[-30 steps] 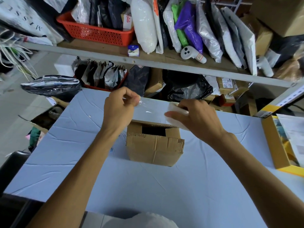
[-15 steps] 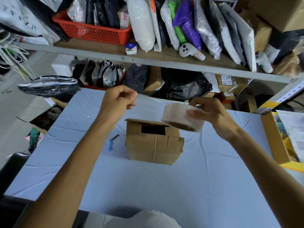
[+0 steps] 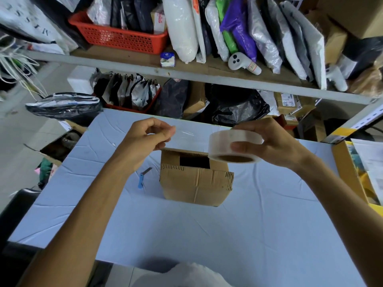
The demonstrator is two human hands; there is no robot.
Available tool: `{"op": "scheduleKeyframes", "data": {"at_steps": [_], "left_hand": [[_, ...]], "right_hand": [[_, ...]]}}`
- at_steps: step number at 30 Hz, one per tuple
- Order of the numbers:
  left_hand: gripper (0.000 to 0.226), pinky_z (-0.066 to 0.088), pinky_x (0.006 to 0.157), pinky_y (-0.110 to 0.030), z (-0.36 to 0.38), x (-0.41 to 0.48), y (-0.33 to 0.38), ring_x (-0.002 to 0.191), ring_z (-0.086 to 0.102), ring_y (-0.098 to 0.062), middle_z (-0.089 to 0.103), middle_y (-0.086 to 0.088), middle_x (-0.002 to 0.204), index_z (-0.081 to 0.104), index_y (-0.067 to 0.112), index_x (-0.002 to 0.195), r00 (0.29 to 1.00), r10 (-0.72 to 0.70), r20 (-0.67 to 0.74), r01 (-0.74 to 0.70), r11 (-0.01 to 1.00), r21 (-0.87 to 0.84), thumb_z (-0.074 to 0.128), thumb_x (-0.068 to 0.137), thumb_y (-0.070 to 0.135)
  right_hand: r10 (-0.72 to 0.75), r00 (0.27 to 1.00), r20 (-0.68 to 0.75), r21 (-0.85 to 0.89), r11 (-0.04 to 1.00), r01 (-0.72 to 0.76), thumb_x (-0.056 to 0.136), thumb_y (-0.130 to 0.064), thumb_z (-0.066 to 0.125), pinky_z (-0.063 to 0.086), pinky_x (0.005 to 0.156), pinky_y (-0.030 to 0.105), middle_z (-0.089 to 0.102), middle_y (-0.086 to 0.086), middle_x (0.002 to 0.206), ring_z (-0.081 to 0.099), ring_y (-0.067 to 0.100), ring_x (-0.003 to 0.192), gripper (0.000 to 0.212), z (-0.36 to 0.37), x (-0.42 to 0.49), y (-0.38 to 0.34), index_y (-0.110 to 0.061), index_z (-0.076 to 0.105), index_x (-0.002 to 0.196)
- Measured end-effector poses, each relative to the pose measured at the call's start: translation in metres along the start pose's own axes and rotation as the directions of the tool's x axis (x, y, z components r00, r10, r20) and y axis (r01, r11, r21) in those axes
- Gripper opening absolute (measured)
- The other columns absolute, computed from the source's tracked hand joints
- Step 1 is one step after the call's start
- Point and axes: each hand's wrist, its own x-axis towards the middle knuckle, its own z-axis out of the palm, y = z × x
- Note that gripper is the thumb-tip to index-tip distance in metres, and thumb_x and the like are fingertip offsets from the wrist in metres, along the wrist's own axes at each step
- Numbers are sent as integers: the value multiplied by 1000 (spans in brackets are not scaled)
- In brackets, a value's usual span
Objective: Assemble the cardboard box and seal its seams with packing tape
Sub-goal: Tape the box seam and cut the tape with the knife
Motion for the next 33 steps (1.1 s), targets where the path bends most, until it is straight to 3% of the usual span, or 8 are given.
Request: {"op": "scheduleKeyframes", "data": {"at_steps": [5,8,14,17,20,23,27,33], "left_hand": [[11,51,60,-14,0,-7,-5,74,66,-13,69,-4,84,68,18,81,995,19,-93,-17,1000,26,72,80,8],[21,49,55,-15,4,-10,-9,71,64,-13,69,-4,77,67,16,74,990,22,-139,-16,999,44,68,78,-5],[20,48,54,-13,10,-15,-17,62,64,-5,68,3,67,65,17,72,987,24,-156,-6,993,116,70,77,-1],[16,48,60,-18,7,-13,-19,66,63,-9,67,-2,72,65,17,74,974,44,-221,-25,996,88,71,79,2],[19,50,62,-21,-2,-12,-20,69,64,-13,66,-1,72,65,18,73,971,50,-236,-32,996,79,70,79,2],[22,51,59,-16,-4,-15,-19,67,65,-11,66,0,71,65,19,72,974,44,-223,-28,997,74,69,80,-1],[22,51,56,-12,-2,-16,-18,70,65,-14,67,-1,73,65,18,73,974,49,-223,-37,998,57,67,80,-3],[22,48,52,-16,4,-22,-25,59,62,-10,67,-5,65,65,10,72,985,39,-167,-24,995,93,65,76,-11]], "right_hand": [[13,1000,1,-24,1000,-13,82,-38,70,42,61,19,63,-14,68,58,8,65,13,0,0,-8,-25,68,83],[147,988,-45,-122,981,-151,73,-44,77,42,59,18,64,-15,67,60,4,66,18,7,-3,-6,-28,70,76],[366,897,-249,-546,711,-442,66,-62,73,49,61,35,64,4,72,60,21,68,54,16,-7,7,-10,69,77],[375,904,-205,-368,826,-426,61,-68,63,49,61,35,62,-3,70,59,14,66,52,15,-13,3,-18,67,72],[374,921,-108,-229,892,-389,73,-55,67,38,52,25,57,-10,55,52,6,54,36,6,-18,3,-24,63,57],[355,935,-19,-93,930,-355,79,-41,72,38,56,29,58,-2,57,53,9,56,30,-4,-22,2,-17,68,62],[352,934,-59,61,935,-349,62,-53,73,42,61,36,64,15,73,61,24,66,42,-9,-29,-1,-13,73,71],[525,815,-245,-358,733,-579,57,-57,80,34,53,29,52,-2,56,51,17,60,44,8,-25,17,-15,66,58]]}}
